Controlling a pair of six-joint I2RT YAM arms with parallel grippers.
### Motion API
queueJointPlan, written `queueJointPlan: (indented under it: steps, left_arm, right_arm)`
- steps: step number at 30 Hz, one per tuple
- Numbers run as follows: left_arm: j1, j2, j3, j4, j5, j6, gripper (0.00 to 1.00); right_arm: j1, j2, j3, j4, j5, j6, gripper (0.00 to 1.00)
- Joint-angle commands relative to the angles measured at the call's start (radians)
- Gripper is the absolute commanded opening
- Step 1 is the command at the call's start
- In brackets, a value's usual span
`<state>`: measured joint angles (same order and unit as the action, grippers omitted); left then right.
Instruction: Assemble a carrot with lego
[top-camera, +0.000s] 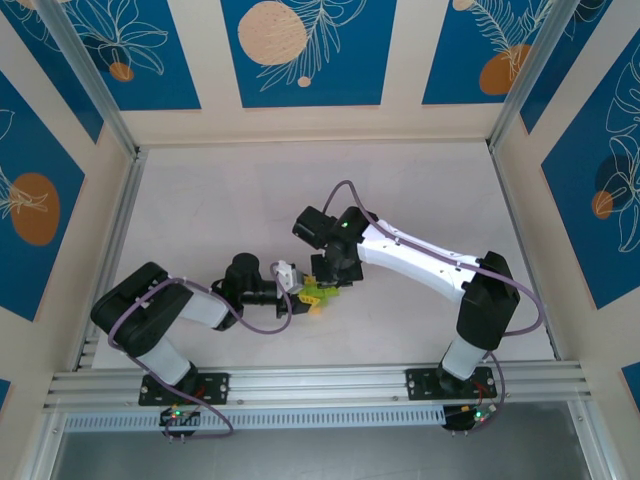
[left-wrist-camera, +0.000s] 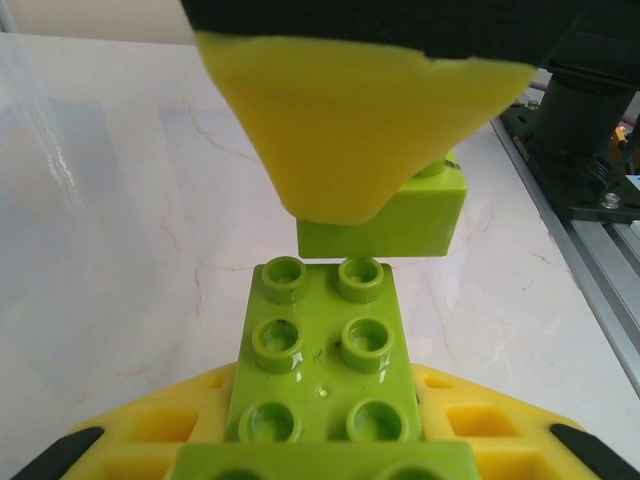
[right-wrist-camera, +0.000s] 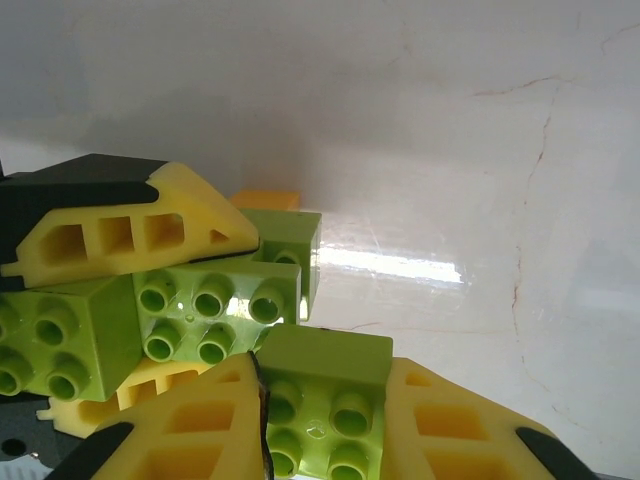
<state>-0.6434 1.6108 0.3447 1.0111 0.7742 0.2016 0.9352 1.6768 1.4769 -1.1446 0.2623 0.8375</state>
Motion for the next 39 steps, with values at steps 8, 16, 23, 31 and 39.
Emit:
queueJointPlan:
  steps: [8, 16, 23, 31, 39]
  left_arm:
    - [-0.008, -0.006, -0.010, 0.001, -0.004, 0.051, 0.23]
    - [-0.018, -0.002, -0.007, -0.017, -0.017, 0.066, 0.23]
    - [-0.019, -0.005, -0.005, -0.024, -0.023, 0.066, 0.23]
    - [-0.020, -0.005, 0.000, -0.035, -0.024, 0.068, 0.23]
    - [-0.020, -0.002, 0.005, -0.043, -0.027, 0.070, 0.23]
  right_arm:
    - [-0.007, -0.013, 0.026, -0.009, -0.024, -0.003, 0.24]
    - [-0.001, 0.016, 0.031, 0.021, -0.063, -0.001, 0.24]
    - [-0.009, 0.008, 0.030, 0.016, -0.057, -0.003, 0.24]
    - [-0.017, 0.026, 0.001, 0.043, -0.066, -0.005, 0.24]
    - [-0.024, 0.026, -0.020, 0.022, -0.058, -0.003, 0.23]
